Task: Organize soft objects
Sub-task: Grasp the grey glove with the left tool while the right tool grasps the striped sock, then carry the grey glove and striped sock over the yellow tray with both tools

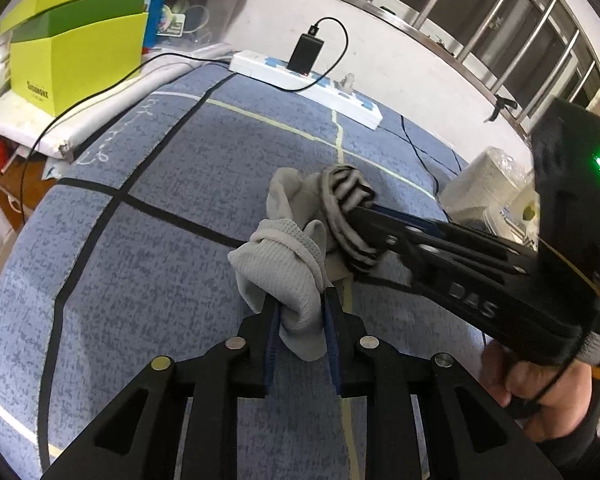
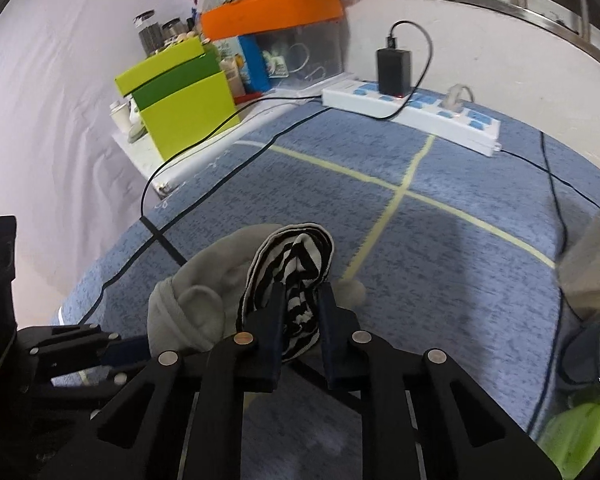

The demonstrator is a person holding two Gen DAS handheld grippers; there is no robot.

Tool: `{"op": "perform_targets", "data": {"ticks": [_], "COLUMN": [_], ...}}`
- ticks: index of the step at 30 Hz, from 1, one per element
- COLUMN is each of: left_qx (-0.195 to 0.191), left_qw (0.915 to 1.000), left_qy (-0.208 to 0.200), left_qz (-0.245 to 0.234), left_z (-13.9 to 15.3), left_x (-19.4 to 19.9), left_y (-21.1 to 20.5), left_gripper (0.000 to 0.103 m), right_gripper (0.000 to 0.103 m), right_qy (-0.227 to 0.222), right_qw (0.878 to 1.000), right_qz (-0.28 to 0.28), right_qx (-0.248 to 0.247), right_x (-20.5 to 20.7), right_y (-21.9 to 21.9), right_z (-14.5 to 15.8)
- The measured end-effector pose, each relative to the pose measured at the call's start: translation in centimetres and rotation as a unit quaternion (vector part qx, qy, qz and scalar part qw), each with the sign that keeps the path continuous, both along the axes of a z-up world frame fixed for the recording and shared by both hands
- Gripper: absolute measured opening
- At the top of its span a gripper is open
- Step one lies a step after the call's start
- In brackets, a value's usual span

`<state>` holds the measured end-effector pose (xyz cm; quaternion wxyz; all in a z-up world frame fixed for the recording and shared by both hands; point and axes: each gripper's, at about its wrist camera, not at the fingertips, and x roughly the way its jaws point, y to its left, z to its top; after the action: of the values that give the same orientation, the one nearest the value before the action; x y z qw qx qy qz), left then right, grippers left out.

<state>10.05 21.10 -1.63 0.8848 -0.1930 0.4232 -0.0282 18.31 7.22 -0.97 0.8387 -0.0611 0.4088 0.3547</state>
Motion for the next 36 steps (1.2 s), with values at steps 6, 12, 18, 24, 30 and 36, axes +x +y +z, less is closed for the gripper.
{"op": "perform_targets", "data": {"ticks": [6,12,18,24,30,36], "left_qx": [0.018,0.025,0.032,0.041,0.051,0.058], "left_qw": [0.9997,0.9991,0.9982,0.9966,0.9942,0.9913], "left_qy": [-0.016,-0.033,-0.050,-0.069,-0.086,-0.100], "left_qz": [0.004,0.004,-0.005,-0.019,-0.039,-0.063], "left_z": [1.1,2.6,4.3,6.3,8.0,9.5], "left_x": [-0.2,-0.9,-2.0,-3.3,-4.2,-4.9], "left_y": [-0.6,-1.3,-2.8,-5.1,-7.7,-10.7], "left_gripper": [0.015,0.015,0.015,0.015,0.015,0.015], "right_gripper": [0.016,0.016,0.016,0.016,0.016,0.016], "right_qy": [-0.005,-0.010,-0.026,-0.039,-0.050,-0.064], "right_qw": [1.000,0.999,0.998,0.996,0.994,0.991], "right_qz": [-0.018,-0.027,-0.039,-0.058,-0.075,-0.095], "right_qx": [0.010,0.022,0.037,0.051,0.061,0.072], "right_x": [-0.7,-2.2,-4.1,-5.8,-7.3,-8.5], "right_y": [-2.3,-4.3,-6.8,-9.6,-12.4,-15.2], "right_z": [1.1,2.2,4.0,5.5,6.6,7.6]}}
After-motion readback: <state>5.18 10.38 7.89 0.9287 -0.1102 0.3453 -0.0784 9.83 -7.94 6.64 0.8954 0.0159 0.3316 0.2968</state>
